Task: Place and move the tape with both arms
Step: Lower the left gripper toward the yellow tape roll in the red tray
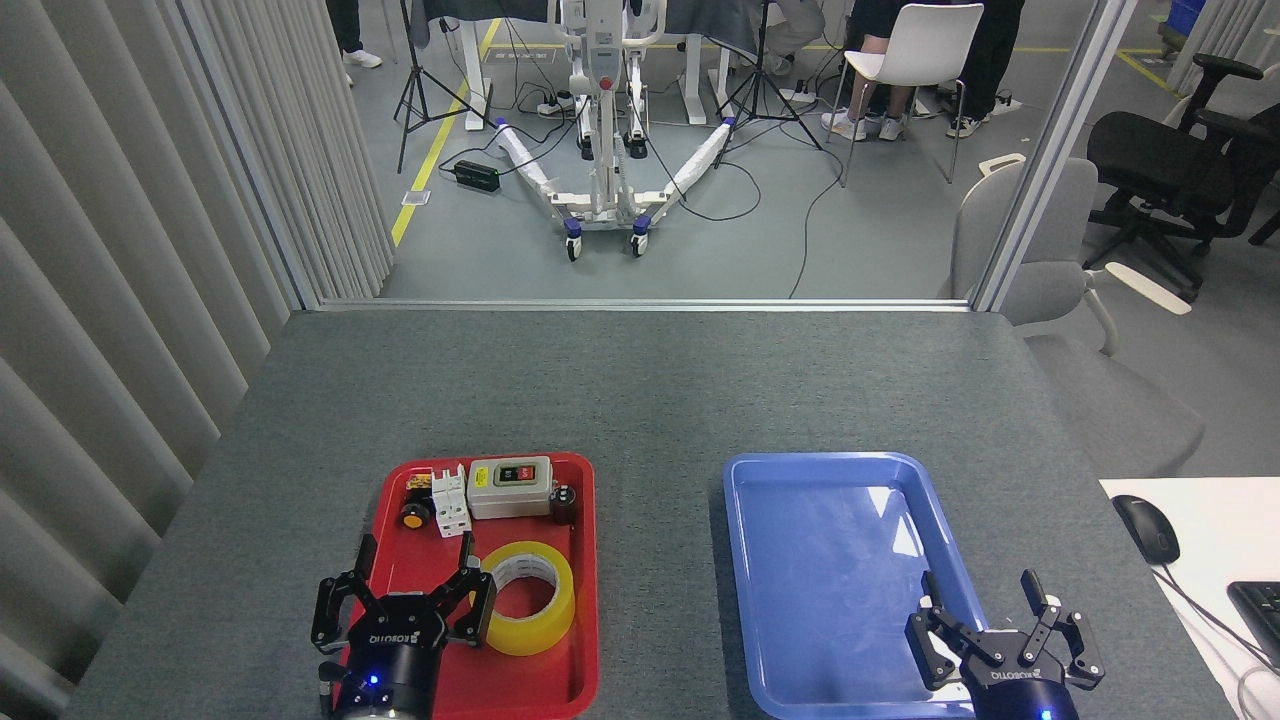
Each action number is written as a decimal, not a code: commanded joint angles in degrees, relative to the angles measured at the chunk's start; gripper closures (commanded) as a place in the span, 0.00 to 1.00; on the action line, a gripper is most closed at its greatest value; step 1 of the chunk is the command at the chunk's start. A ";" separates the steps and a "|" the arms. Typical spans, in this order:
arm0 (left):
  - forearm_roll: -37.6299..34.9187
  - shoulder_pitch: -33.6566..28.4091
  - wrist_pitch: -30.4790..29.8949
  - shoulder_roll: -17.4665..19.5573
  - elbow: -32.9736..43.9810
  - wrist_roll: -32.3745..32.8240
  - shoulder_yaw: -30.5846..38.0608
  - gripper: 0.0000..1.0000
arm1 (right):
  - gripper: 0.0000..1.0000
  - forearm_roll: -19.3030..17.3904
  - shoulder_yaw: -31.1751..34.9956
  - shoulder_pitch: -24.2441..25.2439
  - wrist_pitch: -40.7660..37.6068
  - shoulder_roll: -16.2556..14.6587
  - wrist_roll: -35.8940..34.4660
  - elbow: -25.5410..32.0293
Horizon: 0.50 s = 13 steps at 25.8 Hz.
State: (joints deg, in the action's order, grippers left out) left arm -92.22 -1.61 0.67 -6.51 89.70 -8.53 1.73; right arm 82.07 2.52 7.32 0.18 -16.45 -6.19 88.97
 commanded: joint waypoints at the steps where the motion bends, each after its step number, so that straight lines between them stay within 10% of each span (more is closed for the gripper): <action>1: -0.06 -0.15 0.03 0.09 0.03 0.01 -0.06 0.00 | 0.01 -0.07 0.03 -0.28 -0.27 0.02 -0.05 -0.29; 13: -0.06 -0.85 -0.23 0.27 0.30 -0.78 -1.73 0.00 | 0.00 0.02 -0.23 1.83 -0.36 0.37 -0.05 -0.73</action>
State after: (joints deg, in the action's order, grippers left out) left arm -92.26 -2.24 0.36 -6.25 90.02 -8.72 0.78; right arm 82.05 2.26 8.57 -0.19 -16.22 -6.11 88.25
